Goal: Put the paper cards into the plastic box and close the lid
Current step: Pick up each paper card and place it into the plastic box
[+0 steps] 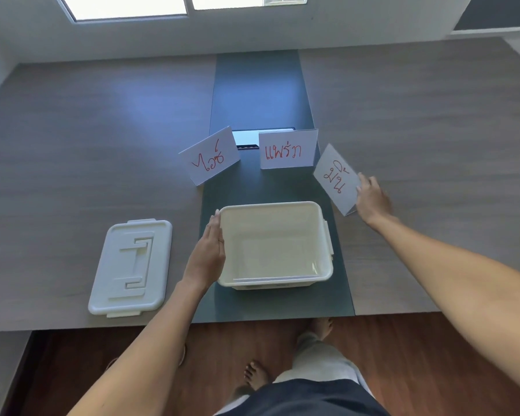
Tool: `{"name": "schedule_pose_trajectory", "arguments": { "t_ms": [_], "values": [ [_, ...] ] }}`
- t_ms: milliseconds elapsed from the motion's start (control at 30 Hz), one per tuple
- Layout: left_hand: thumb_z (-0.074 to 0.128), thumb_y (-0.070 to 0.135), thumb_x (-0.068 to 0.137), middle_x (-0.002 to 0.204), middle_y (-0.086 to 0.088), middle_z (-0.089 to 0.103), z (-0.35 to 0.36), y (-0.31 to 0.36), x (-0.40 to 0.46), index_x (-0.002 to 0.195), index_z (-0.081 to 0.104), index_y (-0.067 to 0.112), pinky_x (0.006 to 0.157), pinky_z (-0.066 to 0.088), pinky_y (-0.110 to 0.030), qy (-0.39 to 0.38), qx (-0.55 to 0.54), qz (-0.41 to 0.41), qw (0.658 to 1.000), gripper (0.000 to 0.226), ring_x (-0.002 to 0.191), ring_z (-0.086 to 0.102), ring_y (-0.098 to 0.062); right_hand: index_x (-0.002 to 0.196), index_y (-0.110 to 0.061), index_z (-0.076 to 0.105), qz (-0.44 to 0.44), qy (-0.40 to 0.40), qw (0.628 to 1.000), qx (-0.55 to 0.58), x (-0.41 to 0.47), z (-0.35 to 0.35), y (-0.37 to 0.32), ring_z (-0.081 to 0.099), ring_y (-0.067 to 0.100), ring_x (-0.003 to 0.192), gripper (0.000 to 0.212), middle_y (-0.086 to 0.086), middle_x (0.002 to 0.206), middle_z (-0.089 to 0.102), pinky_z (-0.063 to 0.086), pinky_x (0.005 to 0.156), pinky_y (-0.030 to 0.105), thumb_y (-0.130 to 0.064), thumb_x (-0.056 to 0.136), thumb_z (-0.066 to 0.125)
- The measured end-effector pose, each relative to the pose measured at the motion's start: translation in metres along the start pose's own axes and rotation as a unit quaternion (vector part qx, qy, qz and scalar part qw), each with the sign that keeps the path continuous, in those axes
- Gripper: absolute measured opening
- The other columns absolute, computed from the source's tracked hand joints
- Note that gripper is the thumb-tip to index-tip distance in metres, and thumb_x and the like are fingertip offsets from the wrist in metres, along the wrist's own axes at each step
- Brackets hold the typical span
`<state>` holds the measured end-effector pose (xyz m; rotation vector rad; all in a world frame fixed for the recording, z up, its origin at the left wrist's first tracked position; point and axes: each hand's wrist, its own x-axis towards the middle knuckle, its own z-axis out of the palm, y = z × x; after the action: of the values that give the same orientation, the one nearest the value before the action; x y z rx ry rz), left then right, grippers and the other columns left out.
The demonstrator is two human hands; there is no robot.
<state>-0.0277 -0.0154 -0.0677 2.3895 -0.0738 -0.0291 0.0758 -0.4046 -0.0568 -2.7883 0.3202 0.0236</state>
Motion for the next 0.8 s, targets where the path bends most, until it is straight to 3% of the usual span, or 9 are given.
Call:
{"name": "schedule_pose_trajectory", "arguments": {
  "t_ms": [167,267,400,533,667,800],
  "values": [
    [0.028,0.014,0.104,0.161,0.003,0.023,0.001,0.001,0.0,0.156,0.017,0.019,0.104,0.005,0.006,0.001,-0.008,-0.002,1.0,0.053,0.148,0.02,-0.01,0.128,-0.001,0.052,0.029,0.021,0.997,0.067,0.003,-0.003,-0.008,0.057,0.042,0.108,0.031,0.023,0.125,0.057,0.052,0.085,0.049,-0.009,0.099,0.045],
    [0.027,0.016,0.104,0.162,0.006,0.021,-0.001,0.002,-0.002,0.156,0.016,0.021,0.104,0.005,0.005,-0.003,-0.014,-0.006,1.0,0.053,0.148,0.018,-0.007,0.117,0.004,0.062,0.075,0.03,0.99,0.117,0.004,-0.005,-0.013,0.062,0.042,0.105,0.025,0.026,0.119,0.064,0.055,0.088,0.052,-0.002,0.095,0.05],
    [0.027,0.014,0.104,0.162,0.006,0.021,-0.002,0.004,-0.002,0.156,0.017,0.02,0.105,0.006,0.002,-0.004,-0.014,-0.013,1.0,0.053,0.148,0.017,-0.006,0.112,0.001,0.068,0.125,0.076,0.972,0.186,-0.001,-0.014,-0.02,0.065,0.038,0.105,0.025,0.022,0.115,0.07,0.056,0.091,0.045,-0.003,0.093,0.051],
    [0.028,0.01,0.104,0.162,0.002,0.022,-0.003,0.007,-0.003,0.156,0.016,0.015,0.106,0.006,0.0,-0.005,-0.01,-0.008,1.0,0.054,0.149,0.018,-0.01,0.112,0.0,0.07,0.082,0.122,0.965,0.216,-0.009,-0.034,-0.034,0.067,0.033,0.104,0.026,0.017,0.112,0.073,0.054,0.086,0.032,-0.005,0.092,0.054],
    [0.027,0.011,0.104,0.162,0.002,0.021,-0.004,0.009,-0.003,0.156,0.015,0.015,0.112,0.011,-0.013,-0.008,-0.018,-0.011,1.0,0.054,0.149,0.018,-0.011,0.107,-0.005,0.072,0.015,0.164,0.956,0.244,-0.021,-0.062,-0.055,0.07,0.025,0.097,0.023,0.011,0.105,0.076,0.056,0.087,0.033,-0.012,0.091,0.057],
    [0.027,0.013,0.105,0.162,-0.001,0.02,-0.005,0.009,-0.003,0.156,0.013,0.013,0.113,0.011,-0.015,-0.014,-0.022,-0.007,1.0,0.053,0.15,0.018,-0.013,0.102,-0.011,0.075,-0.058,0.183,0.947,0.258,-0.039,-0.089,-0.08,0.07,0.016,0.088,0.021,0.004,0.098,0.077,0.053,0.078,0.023,-0.017,0.09,0.059]
  ]
}}
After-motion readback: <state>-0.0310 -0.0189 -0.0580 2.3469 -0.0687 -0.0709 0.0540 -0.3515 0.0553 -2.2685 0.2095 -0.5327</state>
